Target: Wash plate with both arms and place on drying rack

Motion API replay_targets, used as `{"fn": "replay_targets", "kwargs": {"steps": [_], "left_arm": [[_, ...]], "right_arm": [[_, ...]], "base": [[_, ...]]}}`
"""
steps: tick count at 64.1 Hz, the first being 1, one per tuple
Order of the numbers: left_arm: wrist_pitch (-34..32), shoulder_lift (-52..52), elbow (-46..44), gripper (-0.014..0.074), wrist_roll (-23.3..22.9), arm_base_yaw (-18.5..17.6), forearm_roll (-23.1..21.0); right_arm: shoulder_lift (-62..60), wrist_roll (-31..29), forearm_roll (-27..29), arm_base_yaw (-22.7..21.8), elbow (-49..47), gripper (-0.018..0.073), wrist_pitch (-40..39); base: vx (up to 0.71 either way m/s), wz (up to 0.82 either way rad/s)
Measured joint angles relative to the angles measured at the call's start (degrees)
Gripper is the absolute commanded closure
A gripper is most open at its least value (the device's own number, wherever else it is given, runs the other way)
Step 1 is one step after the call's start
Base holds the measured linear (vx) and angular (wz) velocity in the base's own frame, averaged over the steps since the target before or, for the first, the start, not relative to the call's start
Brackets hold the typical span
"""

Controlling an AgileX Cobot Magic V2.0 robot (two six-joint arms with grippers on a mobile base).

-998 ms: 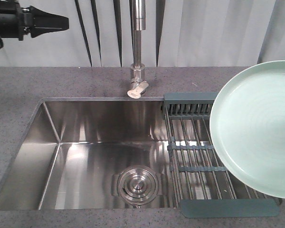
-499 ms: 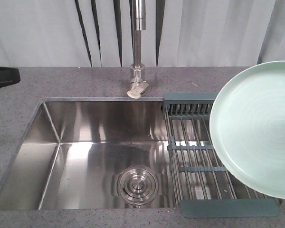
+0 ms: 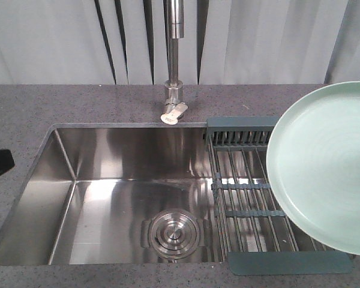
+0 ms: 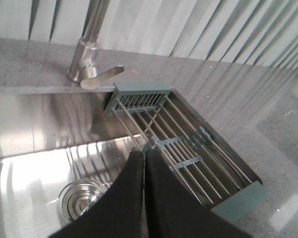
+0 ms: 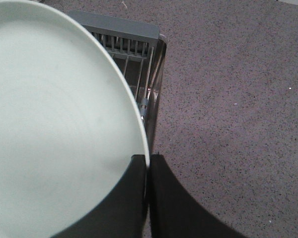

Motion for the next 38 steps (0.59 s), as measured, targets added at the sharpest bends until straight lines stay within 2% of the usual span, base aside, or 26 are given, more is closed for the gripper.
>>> {"fn": "replay_targets", "kwargs": {"steps": [10,26,31,38], "left_arm": [[4.1,-0.2,6.9,0.0603,-0.2,0.0,0.0],[3.3,-3.5,9.2,0.0603,-0.2,0.0,0.0],[2.0,-4.3,9.2,0.0603,-0.2,-0.3,0.0],[0.9,-4.3,9.2,0.0603,-0.2,-1.8,0.0]], "right_arm": [[0.0,0.0,-0.4,0.0,0.0,0.0566,-1.4],[0.5,-0.4,0.7,0.3,0.1,0.0566,-4.4],[1.8,-1.7,0.6,2.3,1.2,0.0566,-6.7],[5.0,-2.9,-0.7,7.4,3.3,0.0566,-10.3]], "base": [[0.0,0.0],[0.0,0.0],[0.0,0.0],[0.0,0.0]]}}
